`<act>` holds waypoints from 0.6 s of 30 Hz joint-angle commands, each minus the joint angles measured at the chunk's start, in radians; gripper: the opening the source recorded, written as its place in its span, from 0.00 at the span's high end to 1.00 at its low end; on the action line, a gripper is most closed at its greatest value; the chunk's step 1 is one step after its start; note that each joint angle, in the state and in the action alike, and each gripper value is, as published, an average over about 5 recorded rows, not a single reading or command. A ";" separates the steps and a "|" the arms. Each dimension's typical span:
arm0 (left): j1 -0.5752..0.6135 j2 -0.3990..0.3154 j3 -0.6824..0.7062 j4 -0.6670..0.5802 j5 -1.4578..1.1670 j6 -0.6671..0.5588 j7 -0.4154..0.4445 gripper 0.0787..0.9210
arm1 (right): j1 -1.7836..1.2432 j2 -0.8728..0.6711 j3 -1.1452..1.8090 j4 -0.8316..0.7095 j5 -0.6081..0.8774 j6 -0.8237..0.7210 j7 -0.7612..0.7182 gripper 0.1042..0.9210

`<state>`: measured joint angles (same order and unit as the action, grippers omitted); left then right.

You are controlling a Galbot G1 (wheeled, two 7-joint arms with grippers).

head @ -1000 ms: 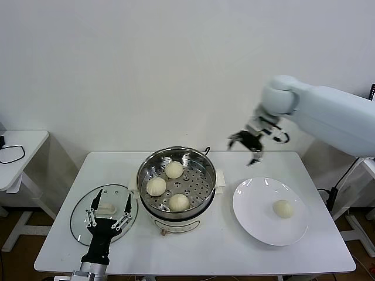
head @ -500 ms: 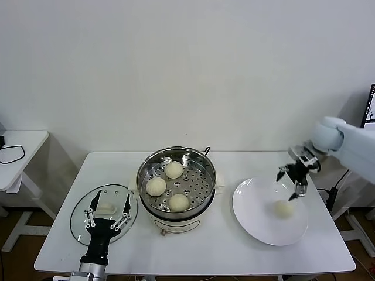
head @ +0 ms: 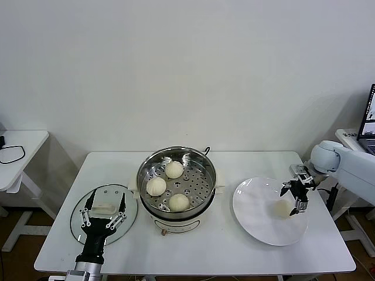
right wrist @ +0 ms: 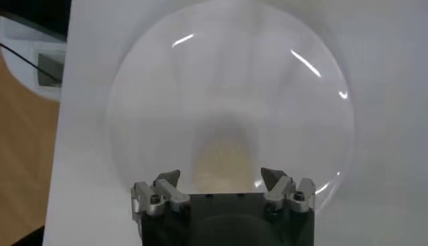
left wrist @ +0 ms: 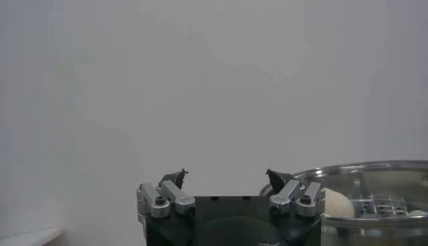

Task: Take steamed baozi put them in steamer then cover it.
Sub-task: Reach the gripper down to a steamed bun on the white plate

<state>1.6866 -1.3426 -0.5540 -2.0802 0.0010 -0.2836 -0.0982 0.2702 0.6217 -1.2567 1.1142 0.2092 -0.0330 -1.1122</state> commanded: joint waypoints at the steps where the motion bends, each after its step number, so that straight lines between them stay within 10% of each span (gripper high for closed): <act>1: 0.002 0.000 -0.006 -0.001 -0.001 -0.003 0.000 0.12 | -0.058 0.033 0.012 -0.041 -0.007 -0.009 0.070 0.12; 18: 0.002 -0.003 -0.004 0.000 0.000 -0.002 0.000 0.12 | -0.063 0.034 0.020 -0.037 -0.040 -0.019 0.058 0.25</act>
<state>1.6892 -1.3463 -0.5573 -2.0798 0.0006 -0.2870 -0.0980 0.2175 0.6508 -1.2414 1.0778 0.1792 -0.0455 -1.0595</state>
